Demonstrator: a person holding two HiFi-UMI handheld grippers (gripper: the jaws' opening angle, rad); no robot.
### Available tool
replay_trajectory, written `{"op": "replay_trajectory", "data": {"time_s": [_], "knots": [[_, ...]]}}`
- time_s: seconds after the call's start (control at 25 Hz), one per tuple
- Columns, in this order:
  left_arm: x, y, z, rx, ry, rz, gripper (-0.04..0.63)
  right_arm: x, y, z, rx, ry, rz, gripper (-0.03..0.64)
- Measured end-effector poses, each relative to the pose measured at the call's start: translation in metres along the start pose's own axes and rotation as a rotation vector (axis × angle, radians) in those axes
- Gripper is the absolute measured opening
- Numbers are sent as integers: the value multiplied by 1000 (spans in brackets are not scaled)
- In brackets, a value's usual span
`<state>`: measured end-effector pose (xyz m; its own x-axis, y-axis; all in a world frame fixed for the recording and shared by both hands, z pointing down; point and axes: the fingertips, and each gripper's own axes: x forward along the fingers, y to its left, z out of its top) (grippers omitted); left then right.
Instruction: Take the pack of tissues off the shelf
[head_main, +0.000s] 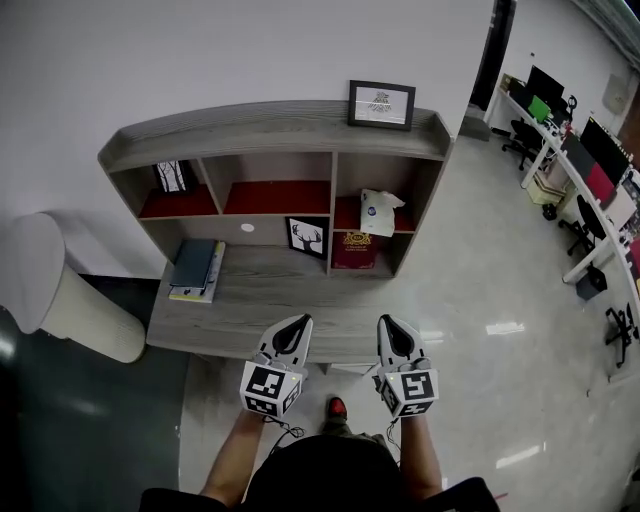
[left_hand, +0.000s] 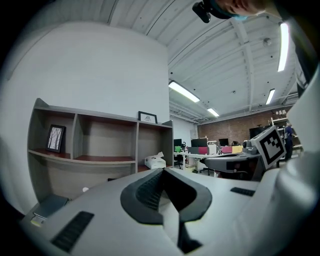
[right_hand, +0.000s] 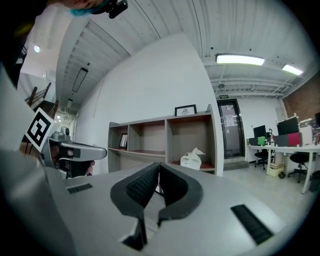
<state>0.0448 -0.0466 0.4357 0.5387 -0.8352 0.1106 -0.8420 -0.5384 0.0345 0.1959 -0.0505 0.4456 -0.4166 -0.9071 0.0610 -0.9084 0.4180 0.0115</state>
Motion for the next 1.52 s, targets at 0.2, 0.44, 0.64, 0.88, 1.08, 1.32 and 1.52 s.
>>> {"op": "replay_trajectory", "data": {"time_s": [0.2, 0.44, 0.64, 0.88, 1.08, 1.32, 1.52], "knots": [[38, 4, -3, -10, 8, 32, 8, 26, -32, -10, 7, 10, 30, 28], [70, 13, -5, -12, 23, 59, 8, 55, -61, -12, 14, 10, 56, 28], [89, 21, -9, -6, 46, 77, 8, 80, -88, -12, 7, -10, 59, 29], [103, 38, -9, -8, 60, 121, 8, 118, -127, -13, 4, -6, 40, 30], [110, 50, -13, -12, 73, 157, 8, 152, -152, -16, 34, -5, 56, 72], [109, 68, -14, -17, 78, 207, 8, 188, -169, -19, 38, 22, 94, 152], [109, 83, -16, -20, 84, 252, 8, 214, -169, -33, 44, 78, 148, 178]]}}
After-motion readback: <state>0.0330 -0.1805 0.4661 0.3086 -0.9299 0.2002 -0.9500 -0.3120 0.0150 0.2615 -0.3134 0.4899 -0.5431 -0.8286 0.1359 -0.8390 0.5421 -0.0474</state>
